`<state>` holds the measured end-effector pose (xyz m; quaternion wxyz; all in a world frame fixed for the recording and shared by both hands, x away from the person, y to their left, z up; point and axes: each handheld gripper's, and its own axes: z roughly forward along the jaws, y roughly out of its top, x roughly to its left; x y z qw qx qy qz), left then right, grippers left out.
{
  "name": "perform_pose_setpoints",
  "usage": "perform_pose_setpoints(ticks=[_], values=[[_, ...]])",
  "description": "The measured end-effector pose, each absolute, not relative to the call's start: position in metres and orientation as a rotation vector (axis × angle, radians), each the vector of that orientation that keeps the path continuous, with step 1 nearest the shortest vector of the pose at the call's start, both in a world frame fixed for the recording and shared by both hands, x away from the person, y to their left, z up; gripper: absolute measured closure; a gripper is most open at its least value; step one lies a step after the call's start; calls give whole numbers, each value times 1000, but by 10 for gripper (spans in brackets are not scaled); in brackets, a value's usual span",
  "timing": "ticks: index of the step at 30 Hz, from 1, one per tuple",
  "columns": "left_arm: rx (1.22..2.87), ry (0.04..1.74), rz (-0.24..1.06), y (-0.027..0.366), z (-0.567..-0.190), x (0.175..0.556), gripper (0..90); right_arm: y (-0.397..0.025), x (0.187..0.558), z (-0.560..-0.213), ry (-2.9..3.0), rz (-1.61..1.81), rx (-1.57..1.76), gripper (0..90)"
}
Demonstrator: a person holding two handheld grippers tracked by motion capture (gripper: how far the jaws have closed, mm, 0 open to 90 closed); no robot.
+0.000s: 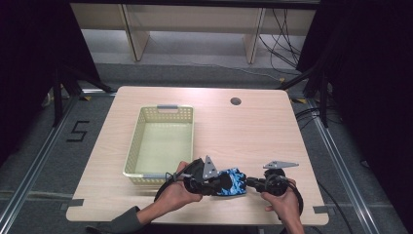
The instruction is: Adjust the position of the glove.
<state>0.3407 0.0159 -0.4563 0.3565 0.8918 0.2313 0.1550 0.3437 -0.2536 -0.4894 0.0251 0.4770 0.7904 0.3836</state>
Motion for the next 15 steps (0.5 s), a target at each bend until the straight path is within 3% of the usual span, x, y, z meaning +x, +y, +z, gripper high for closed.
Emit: perform_pose_setpoints(ticks=[9,15], values=[[2225,734,215,19,-463,319,393,-251,348,-493,2349,1254,1545,507],[2233,747,162,22,-478,310,359,-241,355,-497,2381,1213,1549,404]])
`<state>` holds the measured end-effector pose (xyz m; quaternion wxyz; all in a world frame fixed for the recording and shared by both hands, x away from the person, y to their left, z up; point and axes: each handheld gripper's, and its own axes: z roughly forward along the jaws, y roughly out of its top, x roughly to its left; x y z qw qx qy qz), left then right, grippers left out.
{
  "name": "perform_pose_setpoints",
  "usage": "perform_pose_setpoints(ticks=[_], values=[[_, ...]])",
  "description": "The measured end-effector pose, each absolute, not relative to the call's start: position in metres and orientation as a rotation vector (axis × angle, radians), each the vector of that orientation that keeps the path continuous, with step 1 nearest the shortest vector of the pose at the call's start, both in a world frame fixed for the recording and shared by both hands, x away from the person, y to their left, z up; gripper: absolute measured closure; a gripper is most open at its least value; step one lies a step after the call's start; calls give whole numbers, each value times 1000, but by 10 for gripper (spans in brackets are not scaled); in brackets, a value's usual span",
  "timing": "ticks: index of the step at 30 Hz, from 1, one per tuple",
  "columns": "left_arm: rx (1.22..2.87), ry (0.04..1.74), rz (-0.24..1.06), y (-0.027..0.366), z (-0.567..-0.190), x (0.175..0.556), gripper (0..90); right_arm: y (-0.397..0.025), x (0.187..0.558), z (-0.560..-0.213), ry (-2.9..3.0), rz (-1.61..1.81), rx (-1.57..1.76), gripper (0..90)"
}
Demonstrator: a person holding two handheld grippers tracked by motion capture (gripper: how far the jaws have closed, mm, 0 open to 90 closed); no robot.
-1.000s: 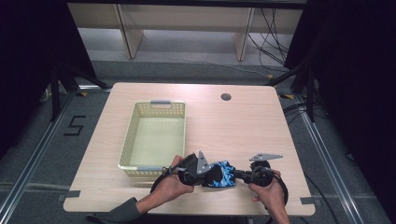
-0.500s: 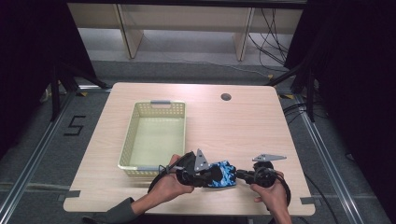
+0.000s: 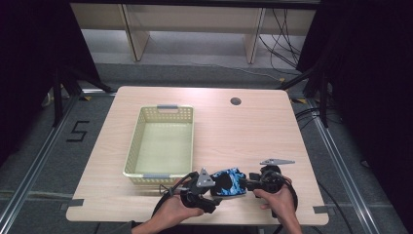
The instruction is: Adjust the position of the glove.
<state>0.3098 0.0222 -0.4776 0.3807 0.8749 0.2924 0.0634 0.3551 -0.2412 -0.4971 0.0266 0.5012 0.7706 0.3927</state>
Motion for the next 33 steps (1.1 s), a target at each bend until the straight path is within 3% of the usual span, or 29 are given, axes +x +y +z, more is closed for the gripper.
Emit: perform_pose_setpoints(ticks=[4,7,11,17,21,33], values=[[2233,752,164,28,-479,307,349,-234,358,-499,2430,1101,1545,393],[2230,752,165,34,-479,306,340,-228,359,-503,2423,1130,1538,440],[2212,791,135,44,-482,305,331,-223,359,-499,2516,1005,1402,617],[2195,827,88,57,-486,302,327,-221,358,-500,2537,1006,1413,790],[2181,855,48,64,-490,301,336,-224,358,-501,2557,1049,1389,833],[2126,910,-52,59,-501,307,423,-223,346,-501,2577,1075,1349,837]])
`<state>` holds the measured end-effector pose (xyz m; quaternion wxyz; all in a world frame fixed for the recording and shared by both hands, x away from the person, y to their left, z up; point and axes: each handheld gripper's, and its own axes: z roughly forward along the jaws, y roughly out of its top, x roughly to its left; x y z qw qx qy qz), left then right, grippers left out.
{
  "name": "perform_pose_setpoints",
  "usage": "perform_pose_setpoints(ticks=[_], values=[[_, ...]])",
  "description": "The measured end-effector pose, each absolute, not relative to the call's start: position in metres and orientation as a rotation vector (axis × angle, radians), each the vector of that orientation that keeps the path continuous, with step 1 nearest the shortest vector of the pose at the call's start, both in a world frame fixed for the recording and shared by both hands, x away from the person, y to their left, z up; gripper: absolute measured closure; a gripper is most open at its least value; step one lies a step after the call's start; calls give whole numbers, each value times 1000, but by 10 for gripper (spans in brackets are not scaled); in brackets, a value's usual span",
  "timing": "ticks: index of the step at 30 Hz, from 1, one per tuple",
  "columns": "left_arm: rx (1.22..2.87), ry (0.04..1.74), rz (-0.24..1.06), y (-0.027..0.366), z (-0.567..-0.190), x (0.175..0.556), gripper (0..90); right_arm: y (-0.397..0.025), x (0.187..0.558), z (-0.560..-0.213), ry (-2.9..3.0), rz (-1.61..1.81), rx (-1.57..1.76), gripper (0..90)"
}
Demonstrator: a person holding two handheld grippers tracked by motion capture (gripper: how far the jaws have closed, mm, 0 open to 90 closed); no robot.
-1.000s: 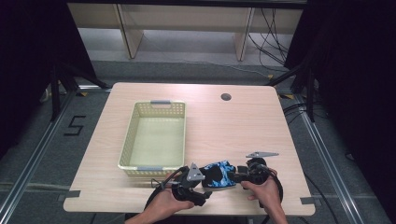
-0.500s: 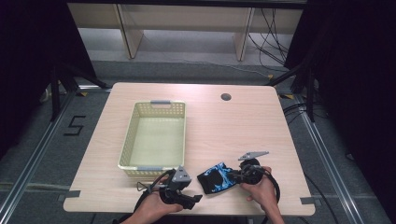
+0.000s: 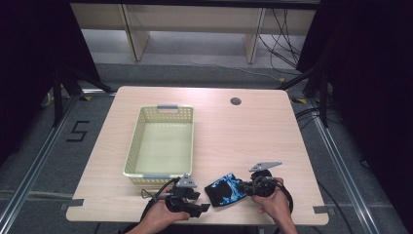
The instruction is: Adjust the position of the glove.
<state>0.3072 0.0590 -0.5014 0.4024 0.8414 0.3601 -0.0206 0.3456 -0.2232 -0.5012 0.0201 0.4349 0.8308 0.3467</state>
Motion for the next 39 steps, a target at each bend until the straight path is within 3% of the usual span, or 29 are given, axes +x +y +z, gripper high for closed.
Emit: perform_pose_setpoints(ticks=[14,19,28,39], values=[[2096,945,-217,44,-510,314,506,-225,334,-503,2600,1114,1335,830],[2045,950,-196,39,-515,318,576,-227,333,-505,2603,1132,1358,831],[1993,959,-214,45,-521,323,800,-231,332,-507,2587,1165,1372,834],[1988,914,-165,47,-511,322,841,-233,325,-503,2558,1272,1381,847]])
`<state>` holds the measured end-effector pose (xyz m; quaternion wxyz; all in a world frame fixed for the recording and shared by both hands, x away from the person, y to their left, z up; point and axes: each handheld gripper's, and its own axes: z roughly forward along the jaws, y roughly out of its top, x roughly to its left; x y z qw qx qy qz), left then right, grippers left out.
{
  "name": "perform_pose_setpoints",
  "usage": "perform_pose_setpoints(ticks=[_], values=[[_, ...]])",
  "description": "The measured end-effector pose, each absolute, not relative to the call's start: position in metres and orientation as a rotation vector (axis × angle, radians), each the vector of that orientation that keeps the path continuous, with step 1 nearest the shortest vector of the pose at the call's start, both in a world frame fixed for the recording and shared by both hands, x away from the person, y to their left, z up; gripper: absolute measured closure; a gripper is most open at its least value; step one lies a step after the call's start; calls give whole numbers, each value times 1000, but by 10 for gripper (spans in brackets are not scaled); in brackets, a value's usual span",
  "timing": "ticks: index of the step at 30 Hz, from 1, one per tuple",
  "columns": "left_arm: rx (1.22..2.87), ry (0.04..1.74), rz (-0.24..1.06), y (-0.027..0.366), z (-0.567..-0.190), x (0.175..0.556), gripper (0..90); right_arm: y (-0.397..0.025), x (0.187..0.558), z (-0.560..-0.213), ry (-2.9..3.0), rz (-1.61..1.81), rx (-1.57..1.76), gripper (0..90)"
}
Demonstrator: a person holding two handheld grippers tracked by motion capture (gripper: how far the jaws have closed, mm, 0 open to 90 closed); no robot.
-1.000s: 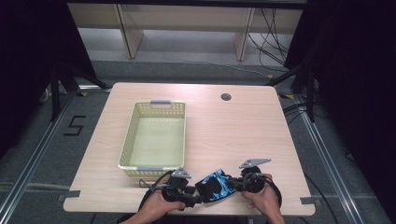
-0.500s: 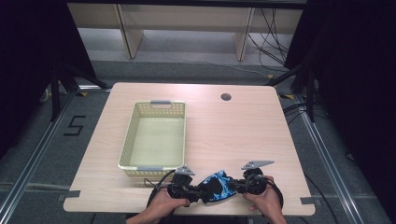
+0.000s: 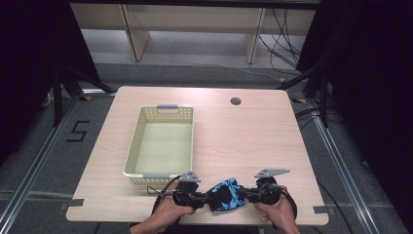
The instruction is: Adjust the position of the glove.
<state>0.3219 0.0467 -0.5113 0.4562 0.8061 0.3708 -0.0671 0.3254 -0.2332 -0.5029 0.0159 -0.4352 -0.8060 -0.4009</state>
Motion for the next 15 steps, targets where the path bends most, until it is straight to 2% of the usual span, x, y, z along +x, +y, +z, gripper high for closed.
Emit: perform_pose_setpoints(ticks=[15], values=[[1992,835,-152,51,-497,310,846,-234,300,-490,-2478,-1339,-1351,852]])
